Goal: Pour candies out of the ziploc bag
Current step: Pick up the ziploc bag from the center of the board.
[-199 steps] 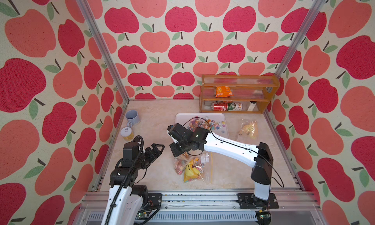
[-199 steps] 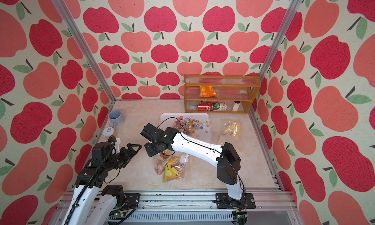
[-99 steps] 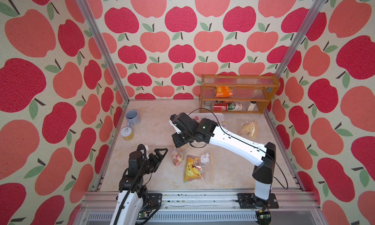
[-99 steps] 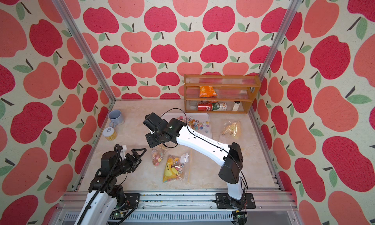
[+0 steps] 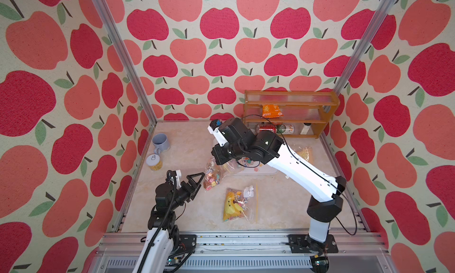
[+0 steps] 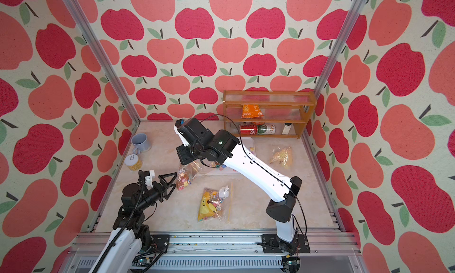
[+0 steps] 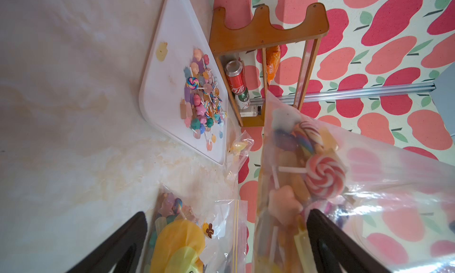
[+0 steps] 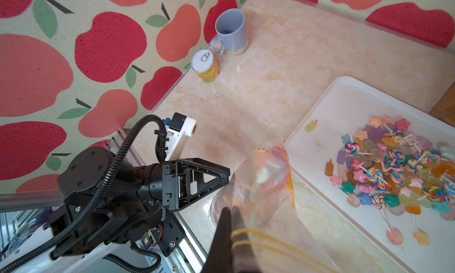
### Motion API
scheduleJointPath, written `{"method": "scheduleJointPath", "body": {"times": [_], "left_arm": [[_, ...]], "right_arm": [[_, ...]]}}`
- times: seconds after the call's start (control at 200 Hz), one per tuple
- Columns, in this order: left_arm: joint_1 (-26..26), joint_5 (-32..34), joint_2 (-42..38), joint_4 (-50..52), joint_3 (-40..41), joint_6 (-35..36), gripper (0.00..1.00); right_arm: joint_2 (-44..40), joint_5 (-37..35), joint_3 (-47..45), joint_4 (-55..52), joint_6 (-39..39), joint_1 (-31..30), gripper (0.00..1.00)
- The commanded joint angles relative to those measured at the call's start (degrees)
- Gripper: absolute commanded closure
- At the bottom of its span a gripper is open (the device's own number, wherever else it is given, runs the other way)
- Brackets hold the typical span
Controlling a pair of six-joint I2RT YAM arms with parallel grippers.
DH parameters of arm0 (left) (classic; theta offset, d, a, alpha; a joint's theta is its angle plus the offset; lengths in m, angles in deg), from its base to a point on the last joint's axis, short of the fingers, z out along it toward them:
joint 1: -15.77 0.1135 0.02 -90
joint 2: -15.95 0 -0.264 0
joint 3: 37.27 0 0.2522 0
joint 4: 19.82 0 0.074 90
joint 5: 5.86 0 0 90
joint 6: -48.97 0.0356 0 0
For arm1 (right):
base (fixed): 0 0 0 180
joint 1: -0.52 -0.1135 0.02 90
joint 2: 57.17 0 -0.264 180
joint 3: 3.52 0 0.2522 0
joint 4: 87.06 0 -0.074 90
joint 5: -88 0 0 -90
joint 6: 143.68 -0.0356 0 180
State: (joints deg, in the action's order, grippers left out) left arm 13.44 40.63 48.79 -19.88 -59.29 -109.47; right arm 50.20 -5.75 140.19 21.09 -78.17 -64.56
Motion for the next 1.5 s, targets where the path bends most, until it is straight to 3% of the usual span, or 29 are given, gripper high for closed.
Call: {"method": "scheduleJointPath", "body": {"times": [0.0,0.11,0.27,0.41,0.535,0.855,0.985,1.065,1.306,1.496], "left_arm": [[-0.7,-5.8,6.7,-12.1,-4.8,0.8,0.01],[-1.8,-6.4,11.8,-19.3,-7.0,-1.1,0.01],[-9.9,-3.6,20.2,-21.3,-12.7,1.3,0.01],[-10.7,-5.3,29.2,-35.6,-11.2,-4.1,0.06],[-13.7,-5.8,34.8,-37.1,-14.6,-3.8,0.07],[-19.2,-4.6,46.3,-45.8,-19.5,-6.5,0.27],[-21.5,-3.2,54.7,-57.2,-19.7,-10.8,0.24],[-22.0,-3.0,60.8,-66.7,-20.8,-15.8,0.16],[-26.5,-3.8,64.0,-66.8,-26.9,-16.5,0.16],[-25.9,-4.7,61.6,-66.9,-26.5,-17.9,0.06]], "right_arm": [[-2.9,0.5,3.3,-0.5,2.2,0.8,1.0],[-3.6,1.2,2.9,-1.0,2.4,1.7,1.0],[-4.4,2.6,2.3,-0.5,3.0,2.5,1.0],[-5.4,2.9,2.3,-1.2,3.8,3.6,1.0],[-6.4,3.1,2.1,-1.9,4.5,4.4,1.0],[-9.6,4.6,-1.5,0.5,4.4,6.4,1.0],[-10.7,5.4,-2.4,1.4,4.4,6.7,1.0],[-11.2,5.5,-2.5,1.2,4.6,6.8,1.0],[-14.6,4.5,-5.7,0.0,5.4,8.3,1.0],[-20.0,6.0,-9.9,-0.9,6.6,12.5,1.0]]}}
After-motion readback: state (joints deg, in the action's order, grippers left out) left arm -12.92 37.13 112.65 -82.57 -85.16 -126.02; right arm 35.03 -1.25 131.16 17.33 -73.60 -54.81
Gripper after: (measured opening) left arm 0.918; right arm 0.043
